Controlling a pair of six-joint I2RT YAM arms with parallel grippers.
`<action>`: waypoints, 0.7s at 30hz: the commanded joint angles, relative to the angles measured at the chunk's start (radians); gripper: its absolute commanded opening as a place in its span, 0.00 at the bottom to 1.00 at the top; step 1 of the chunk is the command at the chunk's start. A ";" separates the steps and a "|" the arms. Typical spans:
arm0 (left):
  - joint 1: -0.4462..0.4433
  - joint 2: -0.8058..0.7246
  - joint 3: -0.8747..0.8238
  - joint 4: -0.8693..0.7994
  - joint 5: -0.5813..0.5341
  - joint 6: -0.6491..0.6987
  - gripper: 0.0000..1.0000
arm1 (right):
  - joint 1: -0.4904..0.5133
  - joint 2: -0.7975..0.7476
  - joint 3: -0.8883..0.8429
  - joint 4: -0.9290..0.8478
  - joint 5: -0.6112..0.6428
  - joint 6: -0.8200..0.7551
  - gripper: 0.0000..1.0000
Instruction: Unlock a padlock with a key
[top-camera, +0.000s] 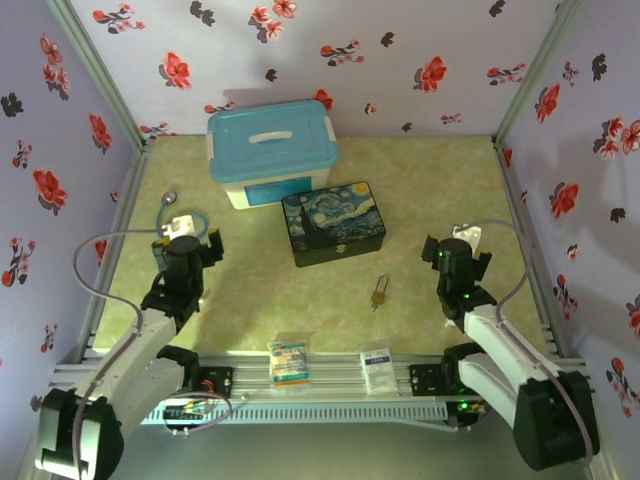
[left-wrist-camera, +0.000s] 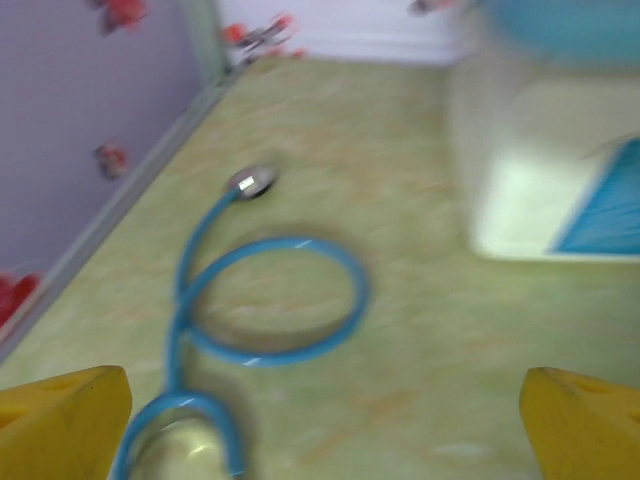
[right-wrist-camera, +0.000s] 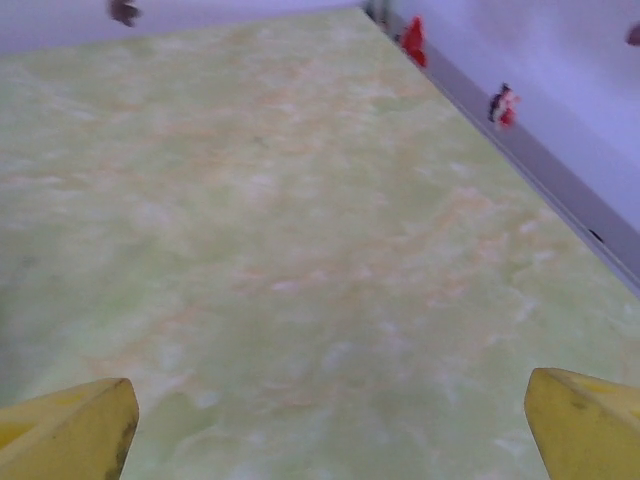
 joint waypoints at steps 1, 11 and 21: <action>0.076 0.098 -0.113 0.303 -0.033 0.077 1.00 | -0.068 0.089 -0.060 0.349 0.001 -0.063 0.99; 0.263 0.456 -0.042 0.642 0.231 0.072 0.99 | -0.169 0.402 -0.060 0.760 -0.195 -0.088 0.99; 0.279 0.694 -0.032 0.886 0.303 0.124 0.99 | -0.190 0.623 0.062 0.757 -0.172 -0.074 0.99</action>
